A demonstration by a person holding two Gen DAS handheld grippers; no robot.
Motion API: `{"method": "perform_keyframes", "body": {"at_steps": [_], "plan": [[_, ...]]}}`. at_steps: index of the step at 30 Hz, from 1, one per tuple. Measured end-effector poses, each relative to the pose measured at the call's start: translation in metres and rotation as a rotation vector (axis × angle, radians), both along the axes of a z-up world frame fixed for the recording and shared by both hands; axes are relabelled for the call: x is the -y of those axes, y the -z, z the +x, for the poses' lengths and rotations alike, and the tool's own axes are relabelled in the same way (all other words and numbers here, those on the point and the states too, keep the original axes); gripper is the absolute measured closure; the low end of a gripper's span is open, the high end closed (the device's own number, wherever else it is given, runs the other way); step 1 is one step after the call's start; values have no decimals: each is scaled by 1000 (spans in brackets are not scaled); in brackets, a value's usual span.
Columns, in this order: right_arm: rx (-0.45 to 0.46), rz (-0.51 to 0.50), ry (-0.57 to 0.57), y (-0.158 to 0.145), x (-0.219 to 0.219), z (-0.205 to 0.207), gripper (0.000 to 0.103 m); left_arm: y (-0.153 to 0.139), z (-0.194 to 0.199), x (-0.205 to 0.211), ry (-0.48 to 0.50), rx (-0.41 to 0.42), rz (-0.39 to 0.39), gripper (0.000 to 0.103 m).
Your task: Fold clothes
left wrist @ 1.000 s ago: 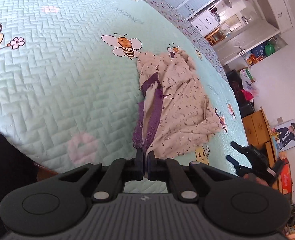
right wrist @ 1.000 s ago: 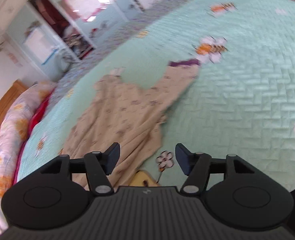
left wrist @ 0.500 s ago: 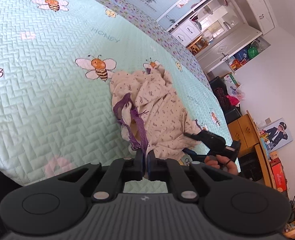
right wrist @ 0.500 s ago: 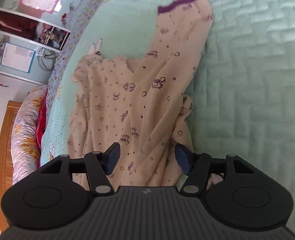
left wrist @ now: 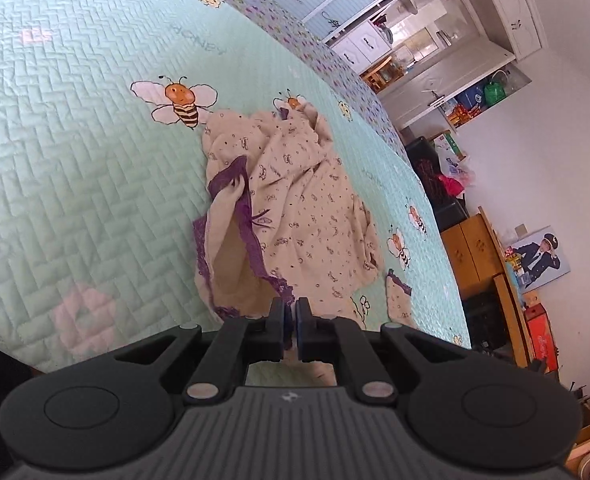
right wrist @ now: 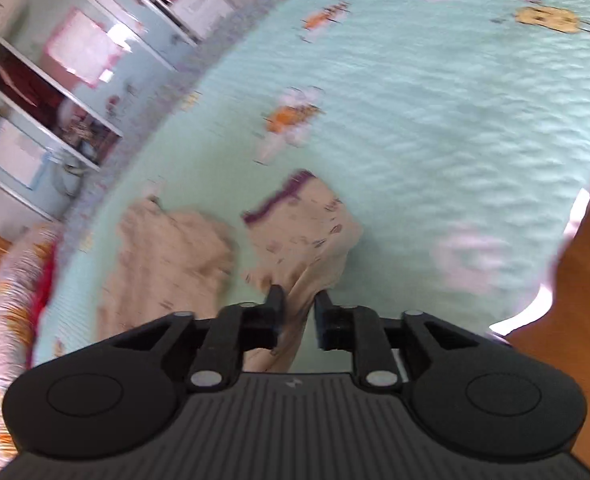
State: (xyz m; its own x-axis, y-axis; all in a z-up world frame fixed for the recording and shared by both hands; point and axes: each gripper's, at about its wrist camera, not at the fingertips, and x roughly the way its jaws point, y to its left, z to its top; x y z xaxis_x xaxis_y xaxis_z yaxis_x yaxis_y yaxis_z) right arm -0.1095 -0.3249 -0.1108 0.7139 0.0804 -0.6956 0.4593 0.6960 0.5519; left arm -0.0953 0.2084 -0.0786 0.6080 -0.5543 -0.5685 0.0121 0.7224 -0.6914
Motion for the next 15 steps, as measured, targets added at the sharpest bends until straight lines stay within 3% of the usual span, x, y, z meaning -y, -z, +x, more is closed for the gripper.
{"method": "perform_keyframes", "body": {"at_steps": [5,7,9,13,15], "plan": [[125,-166,-32,-27,-27,8,65,-11,-5,-16,-40,30,9,99],[162,-207,-64,-34,-38,18,43,-18,-9,-23,-62,55,5,99],[139,-135,-162,-17,-47,57,39,-20,-10,-27,-81,56,15,99],[28,-2,-148,36,-55,117,39,-3,-11,-26,-76,-27,57,98],[-28,63,-135,63,-59,144,39,14,-8,-20,-64,-105,100,97]]}}
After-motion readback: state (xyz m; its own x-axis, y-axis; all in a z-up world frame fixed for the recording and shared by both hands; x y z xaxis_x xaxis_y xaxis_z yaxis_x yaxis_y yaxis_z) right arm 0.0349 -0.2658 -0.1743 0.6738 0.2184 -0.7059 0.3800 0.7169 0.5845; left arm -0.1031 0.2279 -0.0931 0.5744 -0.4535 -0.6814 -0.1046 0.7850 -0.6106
